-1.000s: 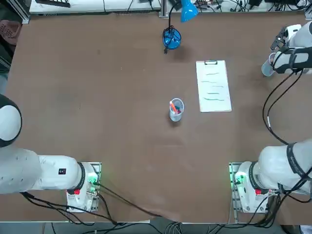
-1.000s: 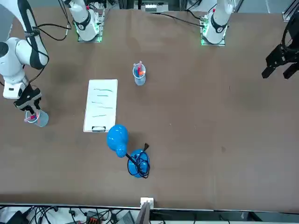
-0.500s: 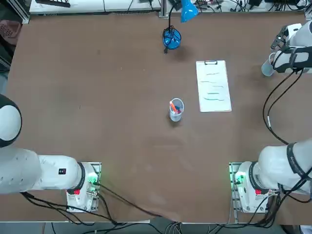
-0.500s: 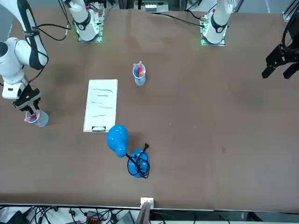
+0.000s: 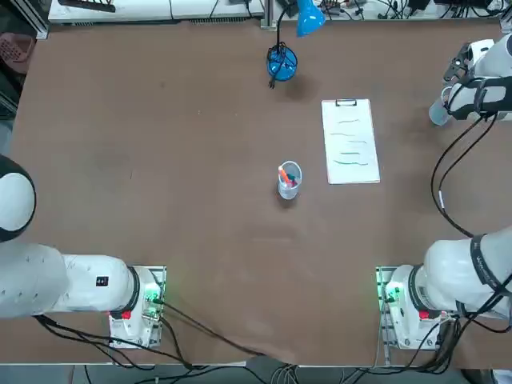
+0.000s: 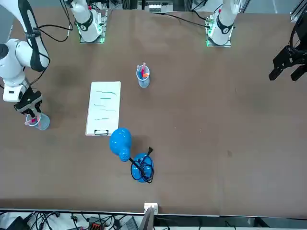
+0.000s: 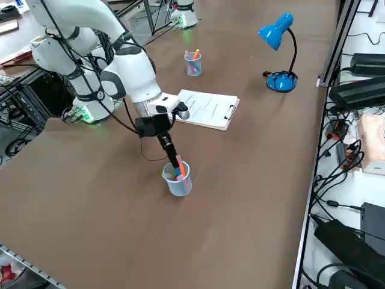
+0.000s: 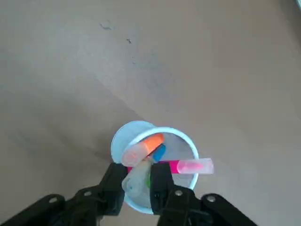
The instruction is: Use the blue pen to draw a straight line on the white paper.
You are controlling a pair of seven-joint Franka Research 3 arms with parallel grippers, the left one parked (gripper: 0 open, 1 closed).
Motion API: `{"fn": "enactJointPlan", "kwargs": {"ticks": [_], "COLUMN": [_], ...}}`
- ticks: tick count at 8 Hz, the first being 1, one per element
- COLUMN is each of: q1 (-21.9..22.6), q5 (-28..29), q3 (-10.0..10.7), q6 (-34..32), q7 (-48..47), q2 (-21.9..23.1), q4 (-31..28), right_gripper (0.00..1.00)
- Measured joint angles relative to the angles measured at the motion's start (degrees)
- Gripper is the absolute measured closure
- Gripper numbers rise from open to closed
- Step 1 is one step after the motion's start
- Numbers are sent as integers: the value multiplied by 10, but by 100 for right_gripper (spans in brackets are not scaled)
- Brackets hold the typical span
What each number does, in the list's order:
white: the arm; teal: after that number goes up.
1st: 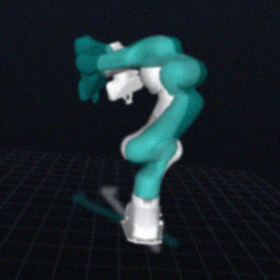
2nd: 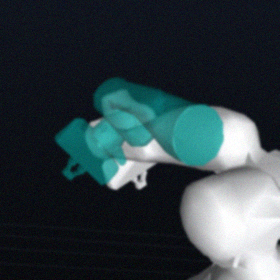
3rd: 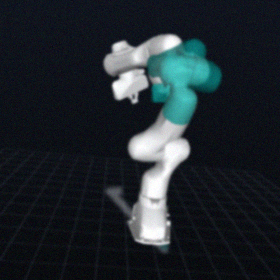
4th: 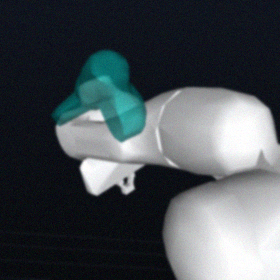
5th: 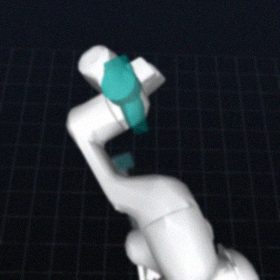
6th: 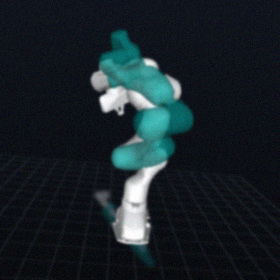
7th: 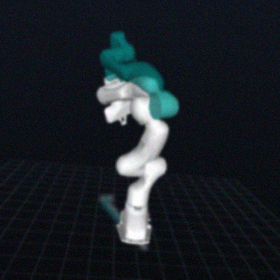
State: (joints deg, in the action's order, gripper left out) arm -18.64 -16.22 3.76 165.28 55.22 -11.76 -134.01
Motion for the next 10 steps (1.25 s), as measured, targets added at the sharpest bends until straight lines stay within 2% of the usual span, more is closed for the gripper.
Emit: {"fn": "enactJointPlan", "kwargs": {"ticks": [3, 8, 10], "q1": [0, 0, -1], "q5": [0, 0, 1], "q3": [-1, 0, 0], "q6": [0, -53, -118], "q7": [0, 0, -3], "q2": [1, 7, 26], "q4": [4, 34, 67], "right_gripper": [81, 81, 81]}}
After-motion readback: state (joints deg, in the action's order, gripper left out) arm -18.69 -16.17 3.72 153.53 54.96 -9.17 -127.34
